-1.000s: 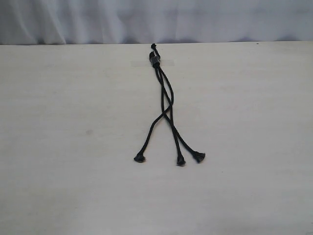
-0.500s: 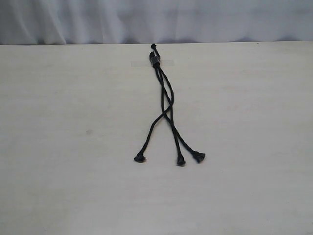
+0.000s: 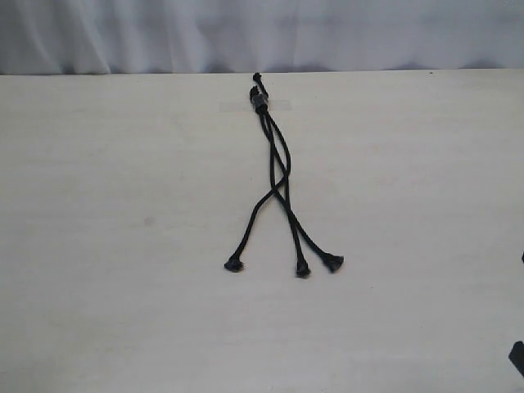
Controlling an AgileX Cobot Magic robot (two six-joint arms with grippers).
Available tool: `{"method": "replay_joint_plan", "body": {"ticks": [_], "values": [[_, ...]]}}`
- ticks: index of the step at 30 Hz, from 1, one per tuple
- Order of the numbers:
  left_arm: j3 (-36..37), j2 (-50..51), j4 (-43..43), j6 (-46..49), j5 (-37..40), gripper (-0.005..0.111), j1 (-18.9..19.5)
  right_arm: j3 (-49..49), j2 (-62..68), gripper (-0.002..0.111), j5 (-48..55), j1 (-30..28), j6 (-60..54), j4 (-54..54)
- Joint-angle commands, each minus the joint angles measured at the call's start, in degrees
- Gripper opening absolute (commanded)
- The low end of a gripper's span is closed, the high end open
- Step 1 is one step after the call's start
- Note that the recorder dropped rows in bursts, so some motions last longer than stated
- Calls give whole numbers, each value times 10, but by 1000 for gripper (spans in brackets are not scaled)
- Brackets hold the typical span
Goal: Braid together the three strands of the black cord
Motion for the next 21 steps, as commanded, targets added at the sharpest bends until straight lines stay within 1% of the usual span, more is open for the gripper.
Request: {"method": "replay_joint_plan", "body": {"ticks": [1, 21], "values": [[19, -19, -1, -1, -21, 0, 1, 0, -24, 4, -23, 1, -1, 3], [19, -19, -2, -1, -30, 0, 1, 0, -25, 4, -23, 1, -1, 3]]}}
